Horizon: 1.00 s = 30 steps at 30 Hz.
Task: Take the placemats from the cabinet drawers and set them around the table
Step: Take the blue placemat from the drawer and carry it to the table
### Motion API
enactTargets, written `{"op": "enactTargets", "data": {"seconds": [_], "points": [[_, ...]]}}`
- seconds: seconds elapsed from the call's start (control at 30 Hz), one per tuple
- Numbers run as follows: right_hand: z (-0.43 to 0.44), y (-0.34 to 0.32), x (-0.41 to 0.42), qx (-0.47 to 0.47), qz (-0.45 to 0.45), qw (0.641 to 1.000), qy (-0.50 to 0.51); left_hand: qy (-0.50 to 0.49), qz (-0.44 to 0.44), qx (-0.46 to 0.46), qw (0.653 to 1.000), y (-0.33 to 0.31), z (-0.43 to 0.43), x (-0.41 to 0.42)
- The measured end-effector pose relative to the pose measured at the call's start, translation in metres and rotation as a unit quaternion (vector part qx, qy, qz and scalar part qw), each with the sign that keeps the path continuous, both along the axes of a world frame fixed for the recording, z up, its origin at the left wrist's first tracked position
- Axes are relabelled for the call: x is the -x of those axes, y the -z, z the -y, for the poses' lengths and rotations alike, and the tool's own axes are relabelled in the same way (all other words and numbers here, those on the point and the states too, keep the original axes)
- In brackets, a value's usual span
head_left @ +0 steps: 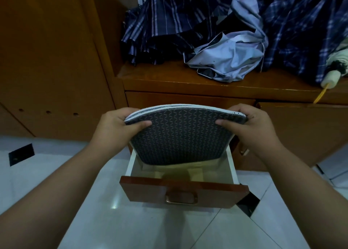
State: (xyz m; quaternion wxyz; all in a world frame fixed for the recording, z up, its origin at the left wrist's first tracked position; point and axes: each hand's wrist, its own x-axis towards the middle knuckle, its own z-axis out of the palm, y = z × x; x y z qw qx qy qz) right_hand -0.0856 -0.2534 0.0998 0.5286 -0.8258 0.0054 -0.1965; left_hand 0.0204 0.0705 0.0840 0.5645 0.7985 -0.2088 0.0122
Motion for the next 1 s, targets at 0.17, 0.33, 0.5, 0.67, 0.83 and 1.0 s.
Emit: {"op": "enactTargets", "data": {"seconds": [0.17, 0.33, 0.5, 0.67, 0.83, 1.0], "points": [[0.008, -0.016, -0.002, 0.066, -0.035, 0.997, -0.004, -0.012, -0.007, 0.060, 0.998, -0.006, 0.006, 0.006], [0.011, -0.041, 0.000, 0.215, -0.063, 0.975, 0.011, -0.001, -0.003, 0.080, 0.997, -0.023, 0.014, 0.009], [-0.004, -0.049, -0.009, 0.285, -0.094, 0.954, -0.019, 0.023, 0.033, 0.039, 0.998, -0.031, 0.030, 0.013], [-0.008, -0.039, -0.014, 0.321, -0.098, 0.942, -0.010, 0.054, 0.042, -0.078, 0.995, -0.036, 0.028, 0.006], [-0.020, -0.051, -0.012, 0.350, -0.073, 0.933, 0.023, 0.008, 0.051, -0.123, 0.991, -0.057, 0.036, 0.006], [-0.033, -0.114, 0.008, 0.346, -0.080, 0.934, 0.037, -0.032, -0.087, -0.077, 0.993, -0.116, 0.028, 0.024]]}}
